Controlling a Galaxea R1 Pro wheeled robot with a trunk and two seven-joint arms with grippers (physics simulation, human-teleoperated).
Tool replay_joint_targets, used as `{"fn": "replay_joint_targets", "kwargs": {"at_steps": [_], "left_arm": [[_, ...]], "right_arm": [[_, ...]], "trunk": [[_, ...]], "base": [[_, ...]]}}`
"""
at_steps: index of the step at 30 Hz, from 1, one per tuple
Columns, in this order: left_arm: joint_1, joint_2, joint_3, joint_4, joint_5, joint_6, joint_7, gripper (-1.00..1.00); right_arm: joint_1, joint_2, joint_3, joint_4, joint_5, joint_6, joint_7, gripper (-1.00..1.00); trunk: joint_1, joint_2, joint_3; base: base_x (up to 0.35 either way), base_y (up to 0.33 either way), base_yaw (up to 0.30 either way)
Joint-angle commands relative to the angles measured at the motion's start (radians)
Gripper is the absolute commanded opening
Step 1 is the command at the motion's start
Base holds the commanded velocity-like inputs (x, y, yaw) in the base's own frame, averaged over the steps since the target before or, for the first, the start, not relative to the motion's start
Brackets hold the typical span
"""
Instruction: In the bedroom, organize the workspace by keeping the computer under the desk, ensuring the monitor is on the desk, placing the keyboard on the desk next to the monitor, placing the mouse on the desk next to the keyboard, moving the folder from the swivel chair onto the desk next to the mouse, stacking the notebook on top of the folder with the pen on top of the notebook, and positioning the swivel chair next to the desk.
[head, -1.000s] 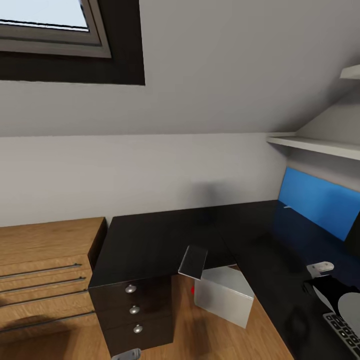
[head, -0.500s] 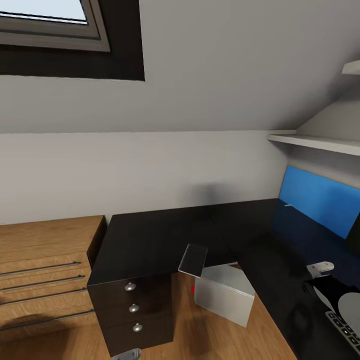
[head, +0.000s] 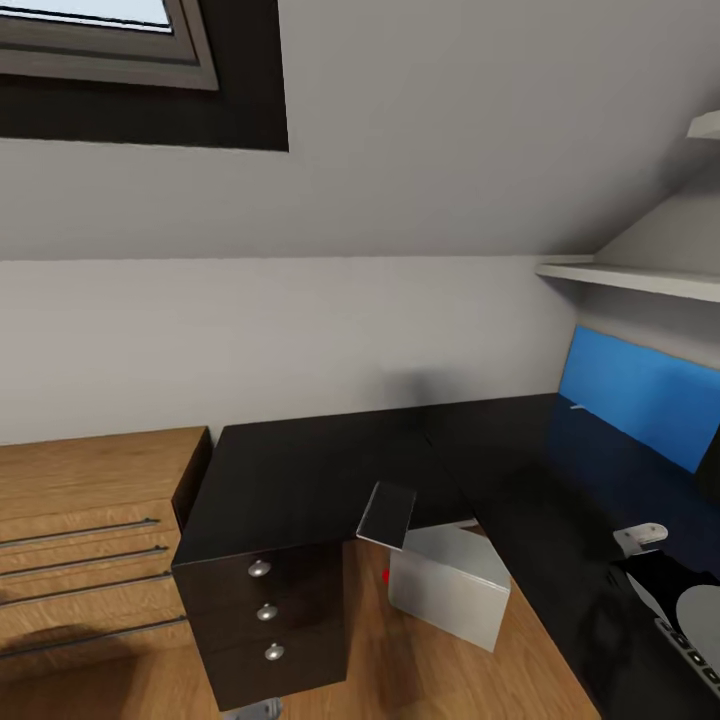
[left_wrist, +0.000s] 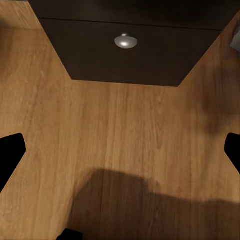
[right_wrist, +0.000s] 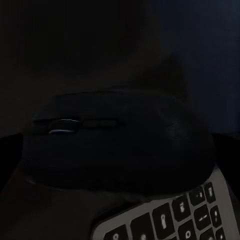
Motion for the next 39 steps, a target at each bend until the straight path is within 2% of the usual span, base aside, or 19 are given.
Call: {"fn": "replay_joint_targets", "kwargs": {"at_steps": [1, 4, 20, 25, 33, 39], "left_arm": [[0.000, 0.001, -0.003, -0.002, 0.008, 0.004, 0.008, 1.00], [0.000, 0.001, -0.003, -0.002, 0.008, 0.004, 0.007, 1.00], [0.000, 0.001, -0.007, 0.000, 0.005, 0.004, 0.001, 1.00], [0.000, 0.001, -0.009, 0.000, 0.005, 0.004, 0.000, 1.00], [0.000, 0.001, -0.011, 0.010, 0.005, 0.004, -0.001, 1.00], [0.000, 0.001, -0.011, 0.011, 0.005, 0.004, -0.001, 1.00]], "right_arm": [[0.000, 0.000, 0.005, -0.002, 0.009, 0.007, -0.001, -1.00], [0.000, 0.000, 0.004, -0.002, 0.012, 0.007, -0.001, -1.00], [0.000, -0.001, 0.004, -0.002, 0.013, -0.001, -0.003, -1.00], [0.001, -0.005, 0.004, 0.002, 0.013, -0.119, -0.003, -1.00], [0.001, -0.012, 0.004, 0.010, 0.012, -0.181, -0.003, -1.00], [0.001, -0.012, 0.004, 0.017, 0.012, -0.194, -0.003, -1.00]], "trunk": [[0.004, -0.008, -0.004], [0.015, -0.029, -0.014], [0.015, -0.029, -0.014], [0.015, -0.029, -0.014], [0.015, -0.029, -0.014], [0.015, -0.029, -0.014]], "base": [[0.000, 0.000, 0.000], [0.000, 0.000, 0.000], [0.000, 0.000, 0.000], [0.000, 0.000, 0.000], [0.000, 0.000, 0.000], [0.000, 0.000, 0.000]]}}
